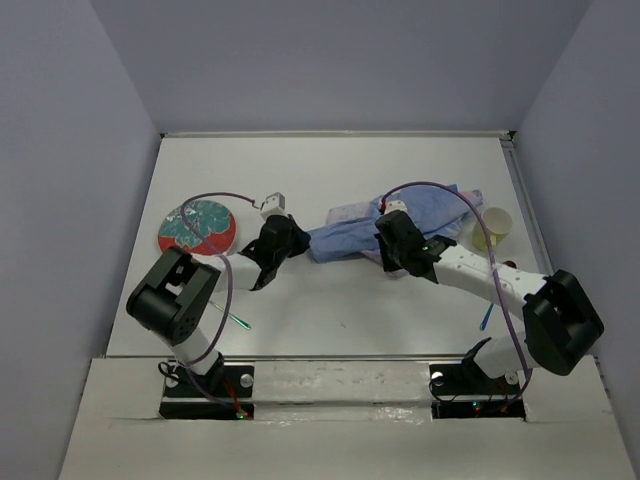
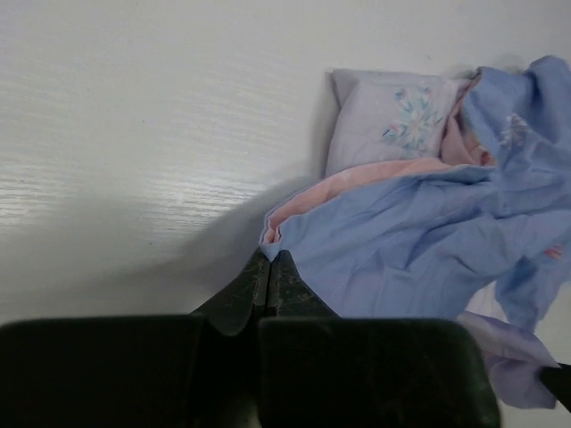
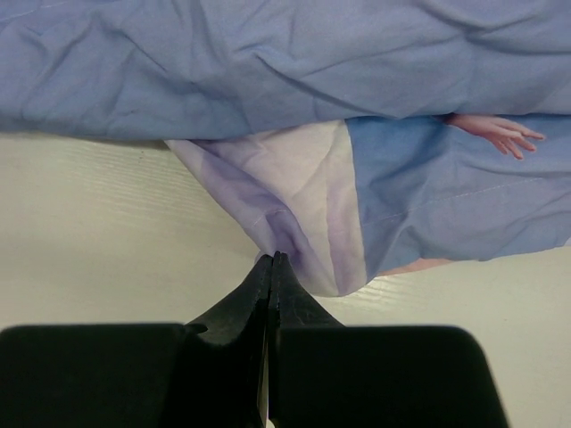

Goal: Set the dinner table for one person

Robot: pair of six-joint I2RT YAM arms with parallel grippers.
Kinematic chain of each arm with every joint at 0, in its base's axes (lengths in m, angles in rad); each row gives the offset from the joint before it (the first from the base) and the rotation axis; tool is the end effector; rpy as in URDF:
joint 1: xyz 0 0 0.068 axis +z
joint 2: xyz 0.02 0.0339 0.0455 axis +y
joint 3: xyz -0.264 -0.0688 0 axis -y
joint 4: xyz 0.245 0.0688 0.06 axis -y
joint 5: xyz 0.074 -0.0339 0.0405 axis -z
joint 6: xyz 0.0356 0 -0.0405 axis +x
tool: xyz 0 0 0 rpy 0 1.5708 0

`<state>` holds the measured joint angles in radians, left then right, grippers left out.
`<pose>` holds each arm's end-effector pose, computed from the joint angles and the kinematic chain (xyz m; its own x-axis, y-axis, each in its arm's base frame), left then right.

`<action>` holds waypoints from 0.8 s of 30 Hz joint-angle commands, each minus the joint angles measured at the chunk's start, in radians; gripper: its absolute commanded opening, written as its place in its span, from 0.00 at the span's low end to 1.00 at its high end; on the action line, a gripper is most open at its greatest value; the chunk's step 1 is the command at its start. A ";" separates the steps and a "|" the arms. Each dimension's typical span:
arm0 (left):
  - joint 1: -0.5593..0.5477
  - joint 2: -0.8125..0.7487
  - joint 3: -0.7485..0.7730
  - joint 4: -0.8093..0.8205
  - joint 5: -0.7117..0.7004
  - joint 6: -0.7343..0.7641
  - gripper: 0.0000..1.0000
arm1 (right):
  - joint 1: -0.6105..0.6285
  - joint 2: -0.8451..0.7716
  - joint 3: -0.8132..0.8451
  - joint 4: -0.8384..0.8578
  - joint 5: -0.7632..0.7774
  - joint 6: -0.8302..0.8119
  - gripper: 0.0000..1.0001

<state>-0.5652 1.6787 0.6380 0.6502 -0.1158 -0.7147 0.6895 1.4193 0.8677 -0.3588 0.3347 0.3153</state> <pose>0.2768 -0.1707 0.1533 -0.5323 -0.4333 -0.7273 0.1230 0.8104 -0.5728 0.2283 0.1731 0.2122 -0.7174 -0.2119 -0.6636 -0.2345 0.9705 -0.0564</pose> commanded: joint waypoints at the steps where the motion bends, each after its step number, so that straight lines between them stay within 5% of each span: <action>1: 0.010 -0.220 -0.017 0.020 -0.076 0.026 0.00 | 0.010 -0.069 0.005 0.000 0.026 0.011 0.00; 12: 0.022 -0.698 0.138 -0.335 -0.251 0.098 0.00 | 0.010 -0.432 0.100 -0.199 0.081 0.024 0.00; 24: 0.059 -0.818 0.407 -0.523 -0.340 0.236 0.00 | 0.010 -0.520 0.407 -0.328 0.240 -0.068 0.00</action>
<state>-0.5182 0.8791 0.9676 0.1635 -0.3820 -0.5434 0.6899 0.8734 1.1645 -0.6373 0.4660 0.3077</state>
